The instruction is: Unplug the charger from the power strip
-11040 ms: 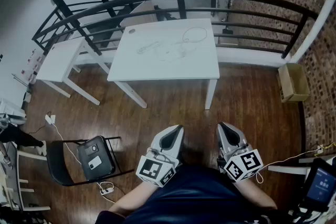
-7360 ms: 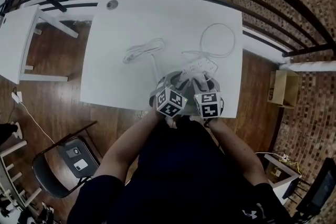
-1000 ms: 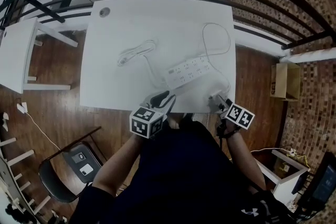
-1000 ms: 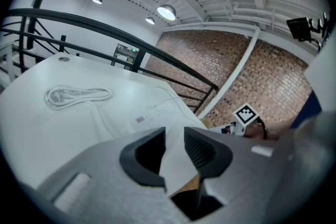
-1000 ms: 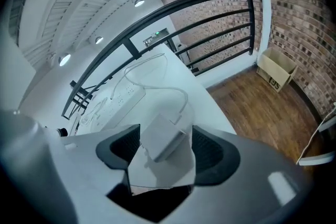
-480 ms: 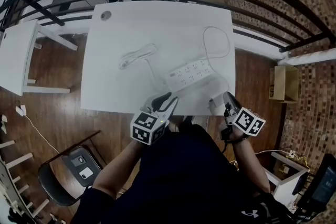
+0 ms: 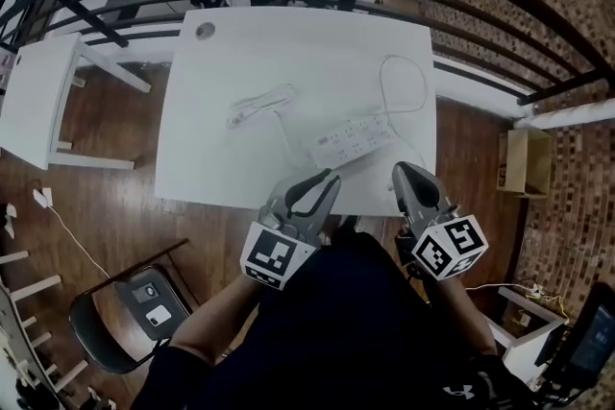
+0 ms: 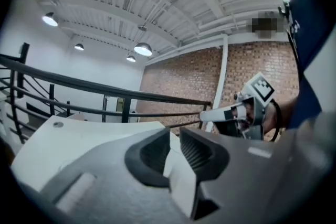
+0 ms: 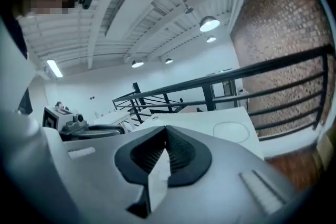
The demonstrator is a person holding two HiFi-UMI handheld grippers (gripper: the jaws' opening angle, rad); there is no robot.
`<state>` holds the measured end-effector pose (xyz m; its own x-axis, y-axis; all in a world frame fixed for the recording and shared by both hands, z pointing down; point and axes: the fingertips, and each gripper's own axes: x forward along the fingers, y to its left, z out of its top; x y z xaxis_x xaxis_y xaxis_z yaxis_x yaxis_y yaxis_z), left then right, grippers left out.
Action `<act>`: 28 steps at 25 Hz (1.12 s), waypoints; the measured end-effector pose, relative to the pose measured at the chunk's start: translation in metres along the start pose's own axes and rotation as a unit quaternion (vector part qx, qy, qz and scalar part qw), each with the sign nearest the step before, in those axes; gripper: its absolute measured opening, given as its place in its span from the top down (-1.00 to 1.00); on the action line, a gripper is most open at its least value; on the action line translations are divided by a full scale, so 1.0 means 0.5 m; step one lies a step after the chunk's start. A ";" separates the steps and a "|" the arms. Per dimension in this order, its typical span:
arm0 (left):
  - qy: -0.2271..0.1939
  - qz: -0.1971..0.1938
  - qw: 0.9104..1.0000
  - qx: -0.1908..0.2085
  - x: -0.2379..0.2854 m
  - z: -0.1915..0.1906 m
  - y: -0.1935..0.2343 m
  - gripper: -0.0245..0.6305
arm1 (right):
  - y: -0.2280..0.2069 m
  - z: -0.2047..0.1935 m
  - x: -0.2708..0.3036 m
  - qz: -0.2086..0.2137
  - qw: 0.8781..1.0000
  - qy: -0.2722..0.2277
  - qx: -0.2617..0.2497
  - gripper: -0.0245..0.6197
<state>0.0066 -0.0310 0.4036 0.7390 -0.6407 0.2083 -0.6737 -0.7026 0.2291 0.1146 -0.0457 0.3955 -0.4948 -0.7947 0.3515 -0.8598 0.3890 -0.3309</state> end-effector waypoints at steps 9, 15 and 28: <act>-0.007 -0.028 1.000 0.001 0.005 0.018 -0.039 0.74 | 0.028 0.037 -0.020 -0.006 0.995 -0.051 -0.080 0.89; -0.004 -0.036 0.999 0.003 0.012 0.014 -0.049 0.74 | 0.018 0.025 -0.030 -0.009 0.996 -0.048 -0.073 0.89; 0.002 -0.044 0.999 0.004 0.023 0.012 -0.060 0.74 | 0.010 0.026 -0.037 -0.012 0.996 -0.045 -0.078 0.89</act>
<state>0.0353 -0.0192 0.3935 0.7948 -0.5757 0.1919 -0.6068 -0.7582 0.2386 0.1212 -0.0352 0.3758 -0.4672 -0.8404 0.2747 -0.8835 0.4317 -0.1818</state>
